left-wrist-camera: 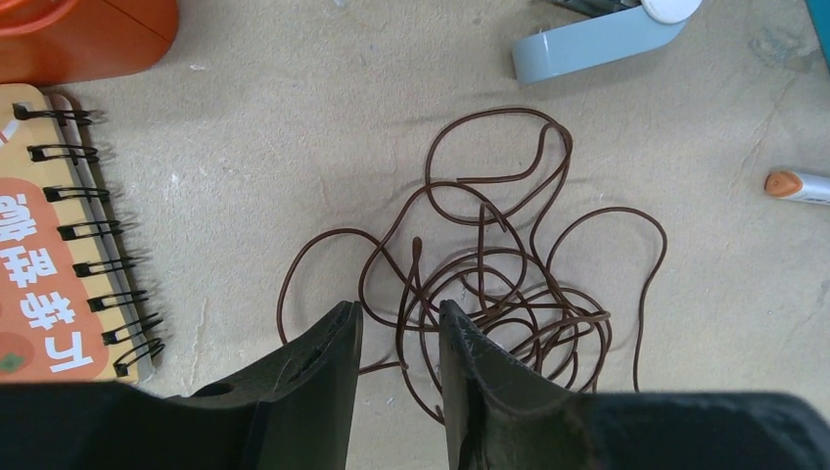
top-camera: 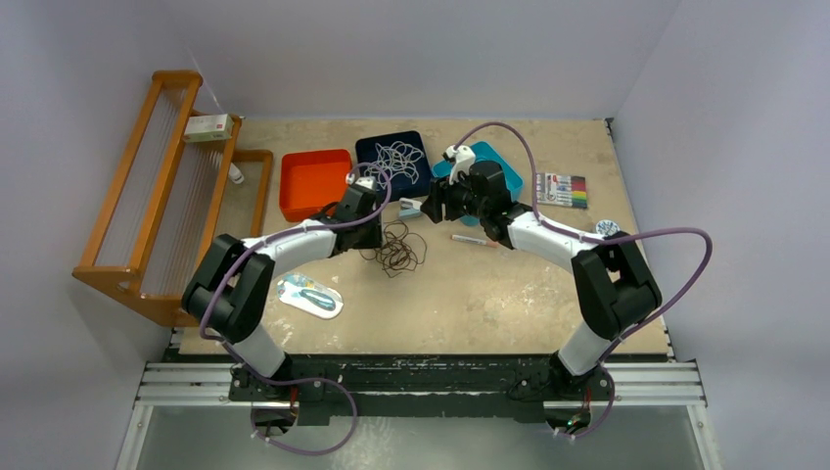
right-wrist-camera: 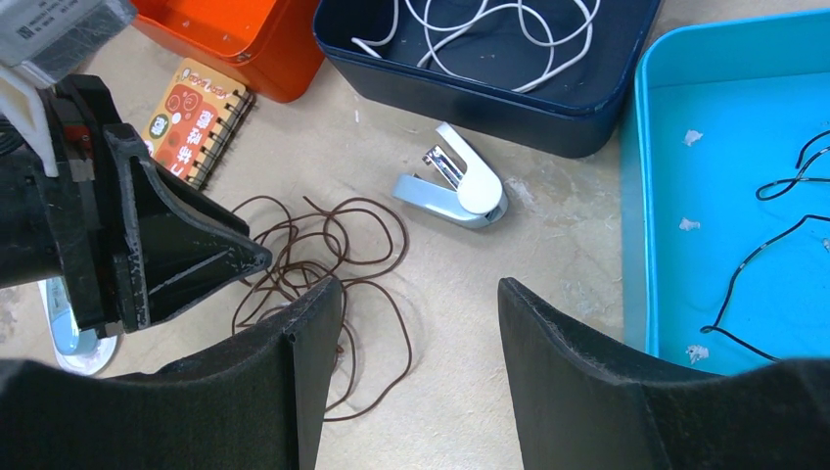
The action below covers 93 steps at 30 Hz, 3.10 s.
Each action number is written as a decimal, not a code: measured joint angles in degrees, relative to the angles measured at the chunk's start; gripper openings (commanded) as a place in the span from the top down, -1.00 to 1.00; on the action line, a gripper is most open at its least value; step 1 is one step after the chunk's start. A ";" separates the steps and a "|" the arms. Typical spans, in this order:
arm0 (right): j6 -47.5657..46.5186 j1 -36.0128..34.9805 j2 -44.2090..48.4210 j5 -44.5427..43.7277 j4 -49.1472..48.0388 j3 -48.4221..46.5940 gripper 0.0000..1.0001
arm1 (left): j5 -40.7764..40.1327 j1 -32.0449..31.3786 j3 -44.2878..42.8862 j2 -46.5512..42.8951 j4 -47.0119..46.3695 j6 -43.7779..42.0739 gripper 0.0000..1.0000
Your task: Untangle the cables
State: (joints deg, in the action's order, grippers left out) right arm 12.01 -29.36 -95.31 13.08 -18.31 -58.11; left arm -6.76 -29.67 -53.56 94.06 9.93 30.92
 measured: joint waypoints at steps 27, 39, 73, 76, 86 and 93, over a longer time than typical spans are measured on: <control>1.05 -0.52 4.98 0.52 -7.87 7.04 -0.48 | -3.80 -0.15 -0.42 -10.14 1.88 -0.02 1.00; 0.85 -2.82 5.51 5.79 -20.90 10.51 -0.58 | -2.29 -0.15 -9.27 -14.16 7.63 -2.84 1.00; 0.42 -7.91 -13.84 1.40 -47.71 0.42 -0.34 | 8.35 -0.42 -24.81 -17.07 17.40 -3.28 1.00; 0.63 -8.28 -15.04 1.38 -47.25 0.17 -0.33 | 9.25 -0.42 -26.12 -17.20 17.55 -2.78 1.00; 0.63 -10.05 -15.54 1.38 -44.19 1.99 -0.22 | 10.21 -0.48 -37.62 -16.68 17.57 -1.95 1.00; 1.03 -10.10 -16.11 1.38 -44.22 8.39 -0.15 | 8.57 -0.48 -48.63 -15.26 17.86 -2.58 1.00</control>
State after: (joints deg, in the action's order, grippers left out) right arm 13.04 -39.46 -111.42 14.46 -62.52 -49.71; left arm 1.80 -30.15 -102.19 78.81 27.79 28.34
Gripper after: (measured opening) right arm 0.585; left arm 0.010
